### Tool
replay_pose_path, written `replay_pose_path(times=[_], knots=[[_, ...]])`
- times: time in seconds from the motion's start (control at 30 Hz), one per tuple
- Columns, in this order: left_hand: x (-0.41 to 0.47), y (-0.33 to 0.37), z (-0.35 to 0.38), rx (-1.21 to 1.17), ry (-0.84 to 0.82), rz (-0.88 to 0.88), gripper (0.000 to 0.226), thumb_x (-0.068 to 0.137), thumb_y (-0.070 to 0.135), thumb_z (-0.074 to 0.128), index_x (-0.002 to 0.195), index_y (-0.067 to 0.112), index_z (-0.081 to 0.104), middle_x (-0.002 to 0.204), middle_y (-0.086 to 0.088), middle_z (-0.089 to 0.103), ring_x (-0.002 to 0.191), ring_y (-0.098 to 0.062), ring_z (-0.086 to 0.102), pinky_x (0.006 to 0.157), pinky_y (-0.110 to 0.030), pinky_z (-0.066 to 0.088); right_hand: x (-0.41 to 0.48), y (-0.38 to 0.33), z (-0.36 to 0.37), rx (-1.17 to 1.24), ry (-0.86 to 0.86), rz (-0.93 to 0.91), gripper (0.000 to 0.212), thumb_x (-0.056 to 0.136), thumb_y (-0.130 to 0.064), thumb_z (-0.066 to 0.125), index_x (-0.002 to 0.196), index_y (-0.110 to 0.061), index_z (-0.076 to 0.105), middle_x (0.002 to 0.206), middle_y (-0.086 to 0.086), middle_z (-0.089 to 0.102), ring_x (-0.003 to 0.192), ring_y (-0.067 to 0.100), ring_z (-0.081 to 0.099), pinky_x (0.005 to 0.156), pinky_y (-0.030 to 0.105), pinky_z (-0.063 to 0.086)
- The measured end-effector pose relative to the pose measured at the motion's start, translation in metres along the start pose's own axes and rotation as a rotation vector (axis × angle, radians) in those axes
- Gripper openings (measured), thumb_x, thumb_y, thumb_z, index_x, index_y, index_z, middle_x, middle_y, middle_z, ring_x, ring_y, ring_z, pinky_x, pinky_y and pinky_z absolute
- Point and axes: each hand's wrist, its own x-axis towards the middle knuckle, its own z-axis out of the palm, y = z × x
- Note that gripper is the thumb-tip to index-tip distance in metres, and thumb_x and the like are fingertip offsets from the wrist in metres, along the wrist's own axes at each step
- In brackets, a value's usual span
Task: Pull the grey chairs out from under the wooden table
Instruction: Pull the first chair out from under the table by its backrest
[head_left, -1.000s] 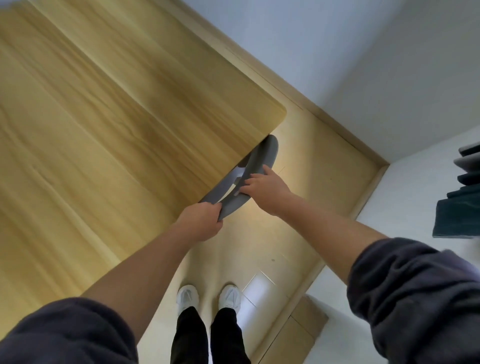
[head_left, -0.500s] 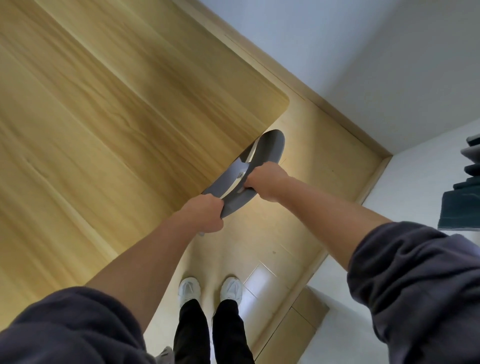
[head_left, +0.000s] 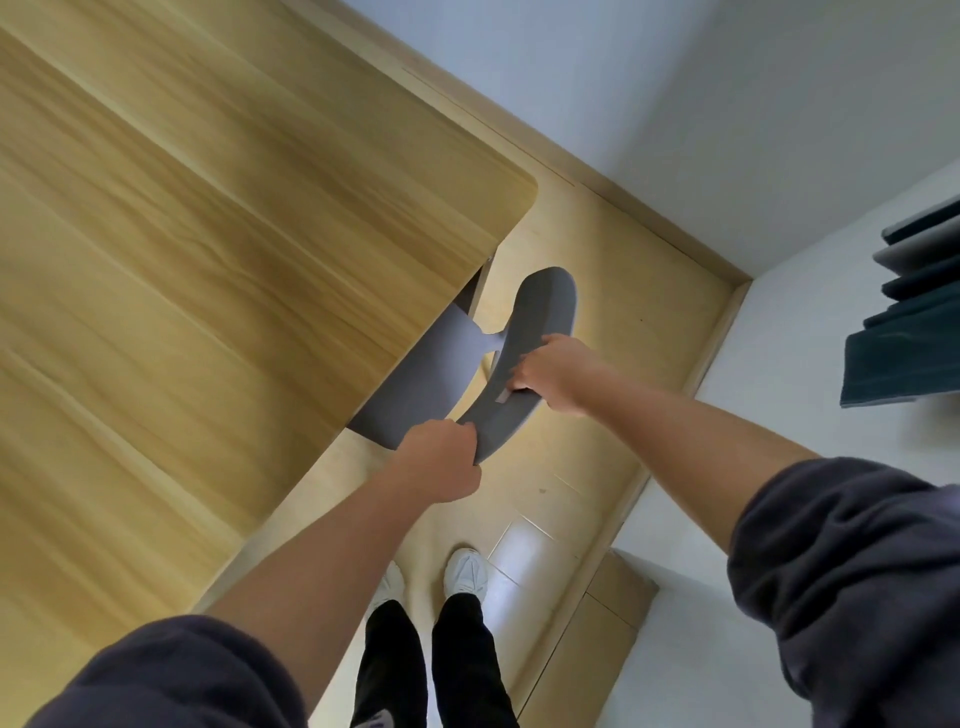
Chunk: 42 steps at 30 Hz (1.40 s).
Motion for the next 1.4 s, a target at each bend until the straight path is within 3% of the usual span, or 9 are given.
replay_pose_path(times=[0.23, 0.37, 0.67, 1.07, 1.3, 1.4], knots=[[-0.017, -0.028, 0.013, 0.005, -0.014, 0.036, 0.028, 0.084, 0.021, 0.051, 0.111, 0.015, 0.047, 0.084, -0.003, 0.064, 0.066, -0.022, 0.055, 0.064, -0.031, 0.051, 0.004, 0.003, 0.006, -0.038, -0.001, -0.025, 0.040, 0.094, -0.013, 0.055, 0.132, -0.027, 0.057, 0.134, -0.006, 0.060, 0.125, 0.020, 0.054, 0.104, 0.033, 0.037], [-0.017, -0.033, 0.011, 0.027, -0.069, 0.036, 0.028, 0.084, 0.022, 0.053, 0.111, 0.014, 0.050, 0.086, -0.005, 0.064, 0.066, -0.022, 0.053, 0.060, -0.029, 0.045, 0.008, 0.003, 0.004, -0.021, -0.045, -0.007, 0.044, 0.094, -0.008, 0.050, 0.132, -0.027, 0.057, 0.128, -0.006, 0.063, 0.120, 0.022, 0.057, 0.104, 0.033, 0.034], [-0.019, -0.015, 0.012, 0.013, -0.142, 0.059, 0.029, 0.085, 0.020, 0.052, 0.113, 0.011, 0.051, 0.093, -0.007, 0.065, 0.070, -0.022, 0.054, 0.066, -0.031, 0.049, -0.006, 0.002, 0.013, -0.045, -0.070, -0.018, 0.047, 0.093, -0.005, 0.048, 0.134, -0.028, 0.056, 0.126, -0.005, 0.065, 0.117, 0.022, 0.059, 0.100, 0.032, 0.039], [-0.021, 0.040, 0.031, 0.024, -0.172, 0.117, 0.023, 0.079, 0.014, 0.051, 0.101, 0.007, 0.050, 0.064, 0.004, 0.038, 0.064, -0.022, 0.047, 0.057, -0.030, 0.039, -0.055, 0.009, 0.043, -0.062, -0.149, -0.023, 0.048, 0.095, -0.004, 0.044, 0.137, -0.028, 0.052, 0.127, -0.006, 0.060, 0.120, 0.020, 0.055, 0.101, 0.034, 0.038], [-0.026, 0.046, 0.041, 0.080, -0.124, 0.127, 0.021, 0.081, 0.017, 0.050, 0.099, 0.009, 0.044, 0.079, -0.007, 0.058, 0.064, -0.024, 0.049, 0.057, -0.032, 0.041, -0.063, 0.006, 0.050, -0.052, -0.153, -0.019, 0.051, 0.095, -0.007, 0.048, 0.142, -0.028, 0.047, 0.138, -0.009, 0.053, 0.130, 0.016, 0.049, 0.107, 0.035, 0.036], [-0.027, 0.043, 0.042, 0.079, -0.123, 0.149, 0.024, 0.081, 0.019, 0.050, 0.102, 0.009, 0.044, 0.075, -0.004, 0.053, 0.064, -0.025, 0.050, 0.057, -0.032, 0.043, -0.065, 0.002, 0.053, -0.020, -0.138, 0.031, 0.049, 0.095, -0.008, 0.051, 0.140, -0.027, 0.050, 0.137, -0.008, 0.054, 0.128, 0.016, 0.050, 0.109, 0.036, 0.034]])
